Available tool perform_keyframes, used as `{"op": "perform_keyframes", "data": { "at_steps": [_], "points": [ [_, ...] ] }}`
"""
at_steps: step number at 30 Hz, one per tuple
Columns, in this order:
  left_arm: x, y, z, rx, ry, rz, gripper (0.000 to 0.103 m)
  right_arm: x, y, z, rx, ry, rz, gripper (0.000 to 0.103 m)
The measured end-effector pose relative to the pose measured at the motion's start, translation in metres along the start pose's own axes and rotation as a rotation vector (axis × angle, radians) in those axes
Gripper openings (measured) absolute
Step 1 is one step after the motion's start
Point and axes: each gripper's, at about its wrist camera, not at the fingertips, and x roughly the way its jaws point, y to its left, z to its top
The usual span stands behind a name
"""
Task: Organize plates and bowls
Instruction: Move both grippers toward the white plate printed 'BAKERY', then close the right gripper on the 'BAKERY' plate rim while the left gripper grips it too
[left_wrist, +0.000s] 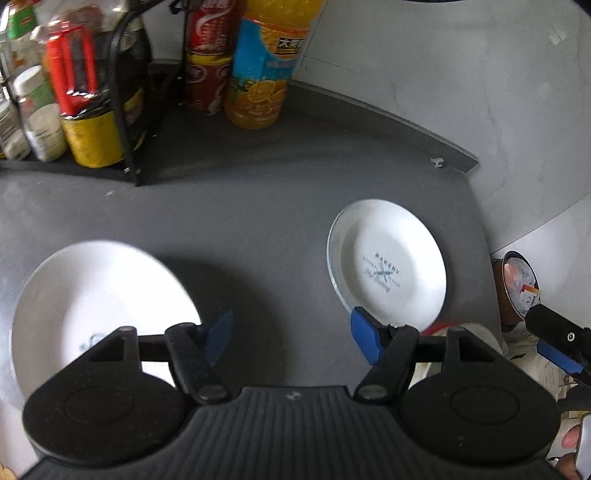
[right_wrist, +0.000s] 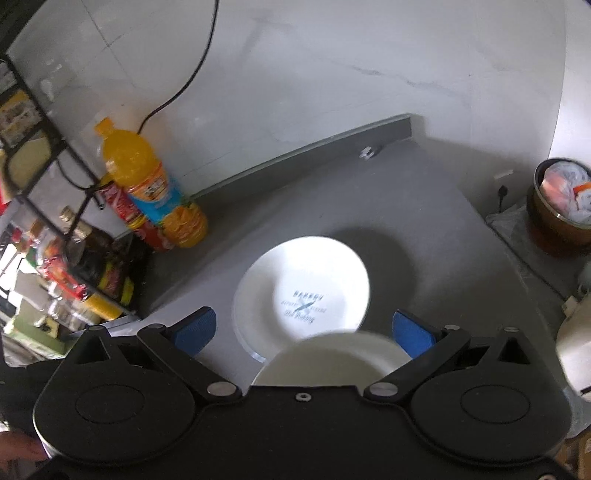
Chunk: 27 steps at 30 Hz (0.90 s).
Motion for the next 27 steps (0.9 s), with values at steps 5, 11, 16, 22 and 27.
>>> {"op": "perform_keyframes", "data": {
  "at_steps": [5, 11, 16, 22, 27],
  "points": [
    [0.022, -0.007, 0.019, 0.009, 0.022, -0.008, 0.069, 0.021, -0.014, 0.016, 0.047, 0.030, -0.032, 0.102],
    [0.047, -0.009, 0.038, -0.010, 0.043, -0.012, 0.069, 0.049, -0.031, 0.027, 0.082, 0.080, -0.055, 0.091],
    [0.071, -0.009, 0.050, -0.031, 0.076, -0.025, 0.069, 0.078, -0.044, 0.035, 0.111, 0.138, -0.069, 0.086],
    [0.106, -0.016, 0.057, -0.035, 0.138, -0.038, 0.065, 0.114, -0.057, 0.041, 0.133, 0.245, -0.074, 0.076],
    [0.130, -0.021, 0.057, -0.023, 0.181, -0.033, 0.058, 0.135, -0.063, 0.044, 0.132, 0.318, -0.069, 0.071]
  ]
}}
